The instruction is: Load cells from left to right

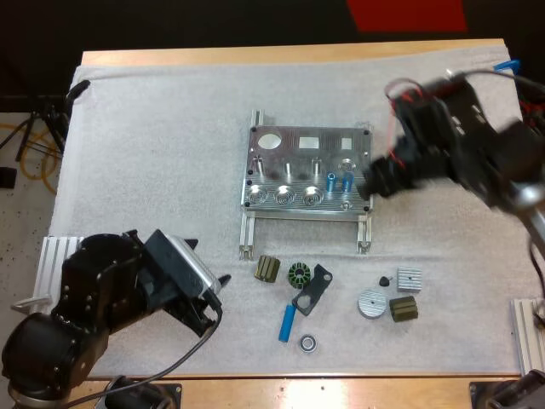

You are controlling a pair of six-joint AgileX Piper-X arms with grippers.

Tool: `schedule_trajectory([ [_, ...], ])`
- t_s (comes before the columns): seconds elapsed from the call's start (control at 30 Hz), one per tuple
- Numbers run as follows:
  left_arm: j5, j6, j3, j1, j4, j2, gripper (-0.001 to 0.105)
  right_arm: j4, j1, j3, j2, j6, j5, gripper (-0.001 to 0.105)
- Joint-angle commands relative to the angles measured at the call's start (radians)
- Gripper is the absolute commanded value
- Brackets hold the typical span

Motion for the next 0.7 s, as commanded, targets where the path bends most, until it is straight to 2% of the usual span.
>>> schedule_trajectory([
  [0.0, 0.012, -0.014, -0.003, -0.020, 0.024, -0.010, 0.064, 0.014, 0.013, 0.044, -0.061, -0.012, -0.007, 0.056],
  [0.2, 0.012, -0.107, -0.003, -0.163, 0.068, -0.009, 0.064, 0.014, 0.104, 0.217, -0.262, 0.003, -0.007, 0.056],
  [0.33, -0.039, -0.250, 0.017, -0.268, 0.068, -0.009, 0.064, 0.016, 0.162, 0.315, -0.387, 0.092, -0.007, 0.056],
  [0.37, -0.051, -0.306, 0.035, -0.297, 0.058, -0.009, 0.064, 0.016, 0.170, 0.337, -0.414, 0.105, -0.007, 0.056],
  [0.5, -0.068, -0.427, 0.122, -0.387, -0.014, -0.009, 0.064, 0.016, 0.180, 0.398, -0.485, 0.141, -0.007, 0.056],
  [0.57, -0.133, -0.492, 0.186, -0.440, -0.089, 0.000, 0.064, 0.016, 0.180, 0.422, -0.514, 0.156, -0.007, 0.056],
  [0.67, -0.187, -0.570, 0.249, -0.486, -0.170, 0.047, 0.064, 0.016, 0.180, 0.430, -0.526, 0.156, -0.007, 0.056],
])
